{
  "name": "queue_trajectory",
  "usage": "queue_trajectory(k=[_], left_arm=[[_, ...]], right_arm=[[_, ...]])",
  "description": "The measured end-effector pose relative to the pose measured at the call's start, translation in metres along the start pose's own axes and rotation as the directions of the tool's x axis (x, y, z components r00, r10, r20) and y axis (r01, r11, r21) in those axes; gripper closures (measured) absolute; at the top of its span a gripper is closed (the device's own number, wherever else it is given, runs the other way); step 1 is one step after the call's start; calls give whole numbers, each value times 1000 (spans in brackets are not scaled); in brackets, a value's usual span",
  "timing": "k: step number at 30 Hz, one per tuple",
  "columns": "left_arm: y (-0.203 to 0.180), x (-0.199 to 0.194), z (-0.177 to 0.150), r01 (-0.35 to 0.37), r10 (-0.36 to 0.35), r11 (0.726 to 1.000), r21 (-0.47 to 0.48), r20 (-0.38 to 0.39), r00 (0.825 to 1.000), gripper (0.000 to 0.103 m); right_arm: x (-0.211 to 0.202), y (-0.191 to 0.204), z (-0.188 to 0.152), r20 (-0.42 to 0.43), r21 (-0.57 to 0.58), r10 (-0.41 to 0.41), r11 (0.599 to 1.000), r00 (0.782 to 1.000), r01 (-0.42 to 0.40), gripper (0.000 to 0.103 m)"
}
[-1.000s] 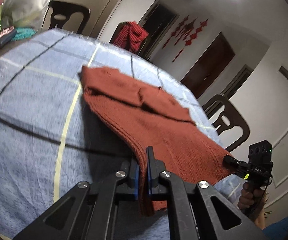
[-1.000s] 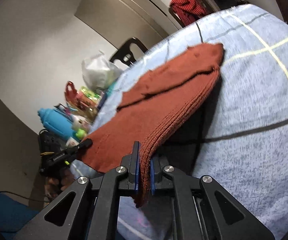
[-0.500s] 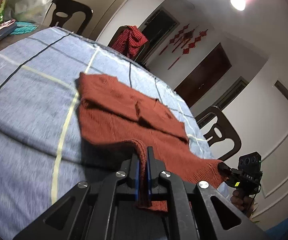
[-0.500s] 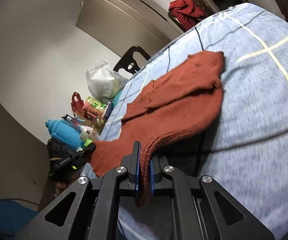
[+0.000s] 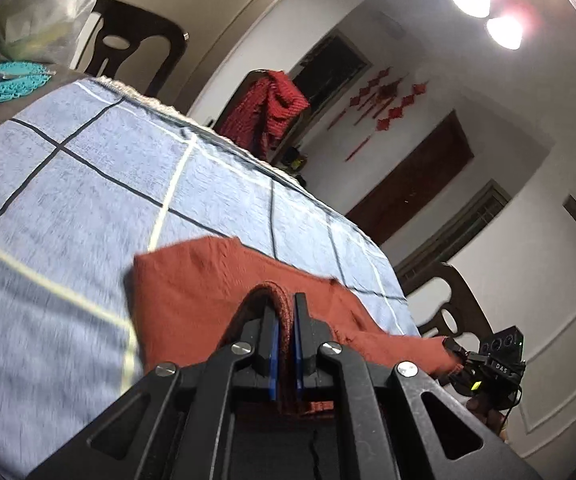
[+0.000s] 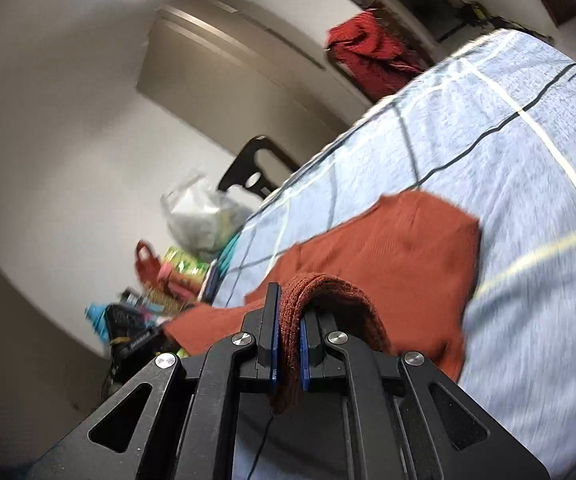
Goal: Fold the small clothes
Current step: 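Lift the held hem with both tools and fold it toward the collar, release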
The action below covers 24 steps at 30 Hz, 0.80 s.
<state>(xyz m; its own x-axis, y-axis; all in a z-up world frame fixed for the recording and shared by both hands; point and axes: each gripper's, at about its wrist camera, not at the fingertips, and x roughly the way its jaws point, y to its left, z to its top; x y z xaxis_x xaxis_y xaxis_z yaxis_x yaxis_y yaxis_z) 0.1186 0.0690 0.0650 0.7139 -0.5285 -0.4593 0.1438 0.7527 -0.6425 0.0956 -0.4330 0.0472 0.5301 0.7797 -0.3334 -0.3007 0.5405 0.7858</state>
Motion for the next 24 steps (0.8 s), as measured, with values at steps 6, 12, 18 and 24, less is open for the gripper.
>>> queue_trajectory(k=[6, 12, 18, 24], left_arm=[[32, 63, 19, -83, 76, 994, -70, -88, 993, 96], [55, 82, 13, -122, 102, 983, -139, -143, 985, 95], [57, 86, 27, -120, 103, 981, -150, -120, 987, 92], [66, 72, 44, -170, 163, 967, -189, -52, 985, 64]], right_arm=[[50, -56, 34, -59, 159, -68, 984, 996, 77, 93], [71, -76, 41, -150, 233, -108, 962, 983, 141, 81], [77, -61, 56, -121, 162, -59, 984, 991, 78, 70], [84, -70, 64, -87, 167, -63, 983, 994, 77, 62]])
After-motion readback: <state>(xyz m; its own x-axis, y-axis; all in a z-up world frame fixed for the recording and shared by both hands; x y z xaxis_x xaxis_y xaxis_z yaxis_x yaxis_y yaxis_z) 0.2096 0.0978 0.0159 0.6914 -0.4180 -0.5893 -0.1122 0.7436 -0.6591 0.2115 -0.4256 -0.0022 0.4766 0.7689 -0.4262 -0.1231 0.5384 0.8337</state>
